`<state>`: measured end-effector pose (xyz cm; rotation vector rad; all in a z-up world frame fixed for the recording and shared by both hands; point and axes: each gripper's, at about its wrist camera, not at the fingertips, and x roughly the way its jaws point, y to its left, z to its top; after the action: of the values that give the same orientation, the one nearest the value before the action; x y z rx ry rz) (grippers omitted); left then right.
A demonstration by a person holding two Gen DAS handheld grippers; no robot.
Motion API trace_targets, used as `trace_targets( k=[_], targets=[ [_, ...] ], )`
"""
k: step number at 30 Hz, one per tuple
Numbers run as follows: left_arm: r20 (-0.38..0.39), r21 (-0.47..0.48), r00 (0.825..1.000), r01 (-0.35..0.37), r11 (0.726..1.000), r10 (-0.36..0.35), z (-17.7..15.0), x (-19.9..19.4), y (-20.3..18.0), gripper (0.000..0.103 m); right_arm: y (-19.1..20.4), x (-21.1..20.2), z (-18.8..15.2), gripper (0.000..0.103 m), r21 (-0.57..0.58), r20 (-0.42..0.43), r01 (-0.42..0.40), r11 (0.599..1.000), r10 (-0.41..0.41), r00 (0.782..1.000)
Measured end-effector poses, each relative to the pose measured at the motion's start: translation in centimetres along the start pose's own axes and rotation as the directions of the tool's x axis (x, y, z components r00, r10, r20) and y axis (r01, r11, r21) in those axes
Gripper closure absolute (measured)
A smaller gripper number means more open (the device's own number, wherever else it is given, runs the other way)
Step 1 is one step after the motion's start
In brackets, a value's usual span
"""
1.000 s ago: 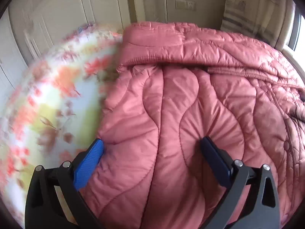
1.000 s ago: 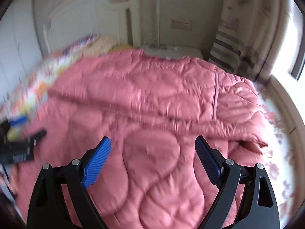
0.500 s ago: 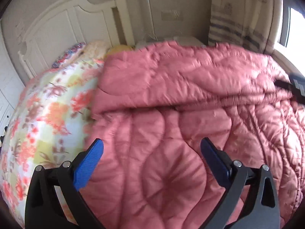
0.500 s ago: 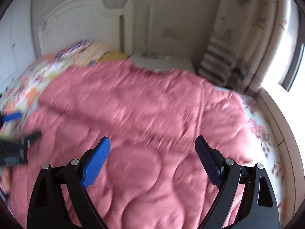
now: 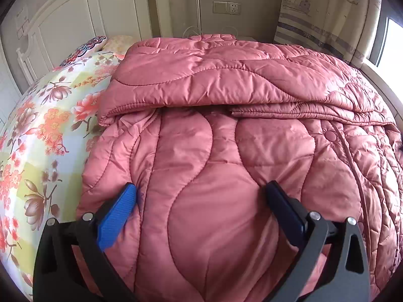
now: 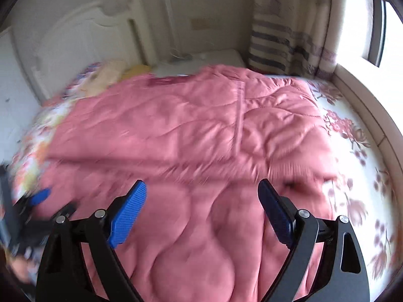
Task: Fold large clothes
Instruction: 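Fold the hem up toward the collar with both grippers and release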
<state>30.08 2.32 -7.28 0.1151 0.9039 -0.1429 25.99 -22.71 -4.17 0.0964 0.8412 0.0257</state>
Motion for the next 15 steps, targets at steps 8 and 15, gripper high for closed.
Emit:
trace_targets(
  k=[8, 15],
  targets=[
    [0.033, -0.03, 0.999, 0.016, 0.999, -0.015, -1.0, -2.7, 1.9, 0.002, 2.0, 0.2, -6.0, 0.017, -0.156, -0.145, -0.014, 0.988, -0.009, 0.989],
    [0.094, -0.071, 0.996, 0.007, 0.997, 0.0, -8.2, -9.7, 8.8, 0.002, -3.6, -9.6, -12.4, 0.017, -0.116, 0.001, 0.007, 0.993, -0.007, 1.0]
  ],
)
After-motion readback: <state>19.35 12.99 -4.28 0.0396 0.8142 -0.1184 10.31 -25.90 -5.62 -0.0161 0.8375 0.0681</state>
